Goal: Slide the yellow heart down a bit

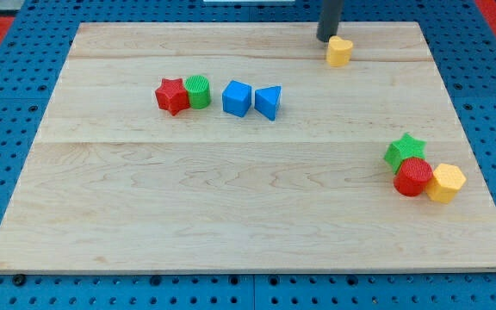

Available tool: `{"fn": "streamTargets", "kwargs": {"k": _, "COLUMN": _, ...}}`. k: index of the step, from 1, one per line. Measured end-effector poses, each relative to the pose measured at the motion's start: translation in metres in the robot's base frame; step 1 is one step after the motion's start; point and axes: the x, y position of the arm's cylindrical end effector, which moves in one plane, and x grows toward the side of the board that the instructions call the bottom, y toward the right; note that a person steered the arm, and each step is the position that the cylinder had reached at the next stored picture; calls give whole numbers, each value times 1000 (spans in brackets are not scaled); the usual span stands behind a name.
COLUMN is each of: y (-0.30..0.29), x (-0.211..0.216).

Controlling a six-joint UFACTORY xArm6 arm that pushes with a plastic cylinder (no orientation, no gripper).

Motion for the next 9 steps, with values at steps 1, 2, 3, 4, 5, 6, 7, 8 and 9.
{"fn": "streamTargets", "kwargs": {"k": 1, "y": -7, "x": 38}}
{"fn": "streamTargets", "kwargs": {"k": 2, "y": -7, "x": 64}}
{"fn": "streamTargets", "kwargs": {"k": 3, "y": -13, "x": 34}}
{"fn": "streamTargets", "kwargs": {"k": 4, "y": -3, "x": -12}}
{"fn": "streamTargets", "kwargs": {"k": 5, "y": 25, "x": -16}}
{"fn": "streamTargets", "kwargs": {"k": 6, "y": 26, "x": 15}}
{"fn": "streamTargets", "kwargs": {"k": 7, "y": 25, "x": 53}}
{"fn": "streamTargets", "kwargs": {"k": 8, "y": 18, "x": 89}}
{"fn": "streamTargets", "kwargs": {"k": 9, "y": 19, "x": 111}}
